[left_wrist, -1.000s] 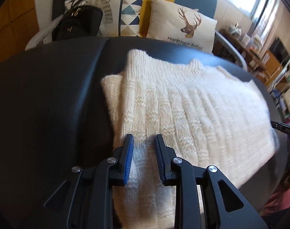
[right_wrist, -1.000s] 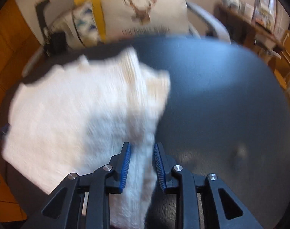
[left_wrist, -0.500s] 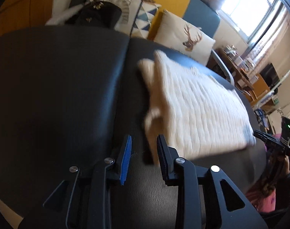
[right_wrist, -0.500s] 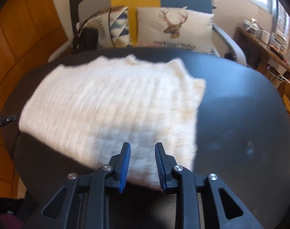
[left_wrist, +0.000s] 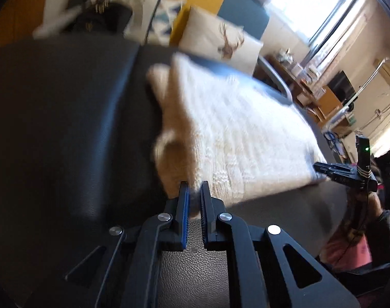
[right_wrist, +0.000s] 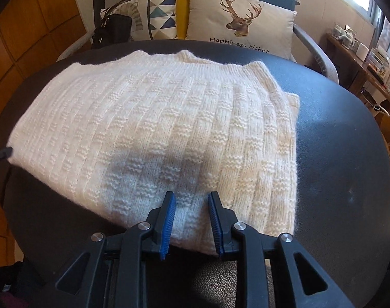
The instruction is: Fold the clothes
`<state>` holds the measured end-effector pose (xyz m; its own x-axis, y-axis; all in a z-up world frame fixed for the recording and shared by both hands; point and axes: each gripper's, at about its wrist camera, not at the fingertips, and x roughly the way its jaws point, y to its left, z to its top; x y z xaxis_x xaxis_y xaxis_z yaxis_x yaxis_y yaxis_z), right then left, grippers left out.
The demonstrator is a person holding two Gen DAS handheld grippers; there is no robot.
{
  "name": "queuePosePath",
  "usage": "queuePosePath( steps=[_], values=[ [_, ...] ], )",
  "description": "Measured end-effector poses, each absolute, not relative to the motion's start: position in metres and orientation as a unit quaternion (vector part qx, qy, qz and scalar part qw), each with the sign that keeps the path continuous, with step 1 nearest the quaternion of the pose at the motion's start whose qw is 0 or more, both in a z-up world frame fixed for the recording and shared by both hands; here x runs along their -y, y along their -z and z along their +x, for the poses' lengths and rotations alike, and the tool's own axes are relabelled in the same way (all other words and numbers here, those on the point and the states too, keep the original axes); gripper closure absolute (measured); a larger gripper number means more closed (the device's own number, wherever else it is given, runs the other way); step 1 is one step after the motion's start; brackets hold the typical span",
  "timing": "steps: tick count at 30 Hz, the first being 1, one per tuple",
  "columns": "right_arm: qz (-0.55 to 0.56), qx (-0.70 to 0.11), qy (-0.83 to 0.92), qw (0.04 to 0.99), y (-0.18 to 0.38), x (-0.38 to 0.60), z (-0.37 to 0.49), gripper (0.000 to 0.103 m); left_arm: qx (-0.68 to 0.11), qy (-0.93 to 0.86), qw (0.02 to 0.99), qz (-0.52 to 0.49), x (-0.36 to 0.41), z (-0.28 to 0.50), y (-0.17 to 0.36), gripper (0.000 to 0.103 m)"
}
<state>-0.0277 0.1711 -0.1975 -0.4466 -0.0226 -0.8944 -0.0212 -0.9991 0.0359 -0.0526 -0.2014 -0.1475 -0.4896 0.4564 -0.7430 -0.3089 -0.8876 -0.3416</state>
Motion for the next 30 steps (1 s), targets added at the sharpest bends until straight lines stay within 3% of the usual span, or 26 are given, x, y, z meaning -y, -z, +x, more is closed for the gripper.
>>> queuePosePath(
  steps=[3, 8, 12, 15, 20, 23, 26, 30],
  values=[
    [0.531, 0.029, 0.847, -0.002, 0.205, -0.175, -0.029, 0.077, 0.069, -0.847, 0.193, -0.491, 0.197, -0.052, 0.167, 0.094],
    [0.521, 0.073, 0.85, 0.009, 0.192, -0.186, -0.028, 0.077, 0.144, -0.848, 0.165, -0.482, 0.221, -0.06, 0.154, 0.075],
    [0.497, 0.1, 0.861, 0.018, 0.176, -0.193, -0.024, 0.077, 0.171, -0.86, 0.179, -0.446, 0.221, -0.065, 0.128, 0.075],
    [0.489, 0.107, 0.865, 0.02, 0.17, -0.193, -0.021, 0.077, 0.147, -0.863, 0.202, -0.439, 0.195, -0.073, 0.119, 0.074],
    [0.546, 0.09, 0.832, -0.039, 0.197, -0.214, -0.028, 0.079, 0.076, -0.83, 0.175, -0.524, 0.166, -0.104, 0.16, 0.075],
    [0.538, 0.141, 0.831, -0.033, 0.196, -0.237, -0.02, 0.079, 0.103, -0.832, 0.188, -0.512, 0.176, -0.098, 0.149, 0.074],
    [0.513, 0.142, 0.846, -0.038, 0.181, -0.248, -0.019, 0.078, 0.121, -0.842, 0.214, -0.479, 0.179, -0.092, 0.126, 0.074],
    [0.483, 0.158, 0.861, -0.034, 0.171, -0.256, -0.033, 0.077, 0.102, -0.848, 0.232, -0.464, 0.158, -0.096, 0.117, 0.074]
  ],
)
